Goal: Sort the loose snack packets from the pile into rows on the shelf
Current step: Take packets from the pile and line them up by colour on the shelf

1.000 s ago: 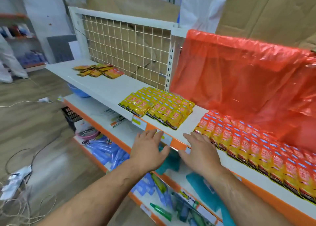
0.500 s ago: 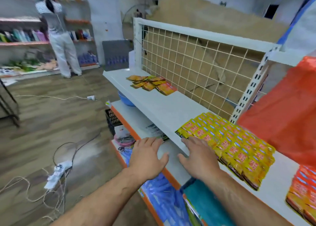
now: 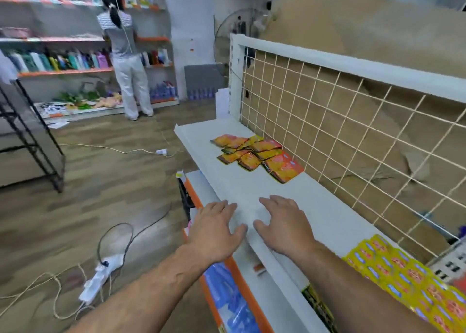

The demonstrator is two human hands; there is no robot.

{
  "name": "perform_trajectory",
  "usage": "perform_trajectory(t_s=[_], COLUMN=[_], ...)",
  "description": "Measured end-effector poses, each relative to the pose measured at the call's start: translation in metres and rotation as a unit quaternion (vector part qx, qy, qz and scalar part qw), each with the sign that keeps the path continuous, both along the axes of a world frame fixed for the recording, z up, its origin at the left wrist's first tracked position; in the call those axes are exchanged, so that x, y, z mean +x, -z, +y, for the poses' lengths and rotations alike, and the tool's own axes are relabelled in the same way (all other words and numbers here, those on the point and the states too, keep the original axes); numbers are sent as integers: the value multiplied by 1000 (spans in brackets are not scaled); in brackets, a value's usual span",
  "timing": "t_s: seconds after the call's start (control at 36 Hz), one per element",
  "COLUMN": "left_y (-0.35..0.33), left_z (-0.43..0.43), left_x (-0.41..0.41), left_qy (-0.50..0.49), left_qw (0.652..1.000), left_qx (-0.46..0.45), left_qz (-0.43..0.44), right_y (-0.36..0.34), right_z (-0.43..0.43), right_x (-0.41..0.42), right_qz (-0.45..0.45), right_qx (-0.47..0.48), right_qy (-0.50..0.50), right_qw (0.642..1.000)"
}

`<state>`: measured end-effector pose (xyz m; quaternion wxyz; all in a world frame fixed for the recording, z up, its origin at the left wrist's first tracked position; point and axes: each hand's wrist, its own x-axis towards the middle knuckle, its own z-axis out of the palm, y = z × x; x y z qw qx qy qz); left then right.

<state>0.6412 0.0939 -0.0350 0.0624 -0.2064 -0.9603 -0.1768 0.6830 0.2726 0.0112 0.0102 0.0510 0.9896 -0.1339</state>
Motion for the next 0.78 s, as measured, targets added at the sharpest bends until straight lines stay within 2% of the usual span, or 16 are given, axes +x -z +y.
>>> perform_trajectory(t_s=[0.33,0.56,0.64,0.78], left_y=[8,2,-2,3], left_z=[-15,-32,-36,-32], left_x=[-162,-286,-329,-383], left_qy=[49,110,148,170], left_qw=[999,993,988,983], left_qx=[-11,35,21,18], left_qz=[-14,7,-45,-73], right_y=[17,22,17,25], right_z=[-24,-54,-65,-74], right_x=[-150,-255,-293,-340], right_qz=[21,62,68,46], right_qx=[9,-3,6,-21], right_qy=[34,131,169,234], right_qw=[999,989,983,971])
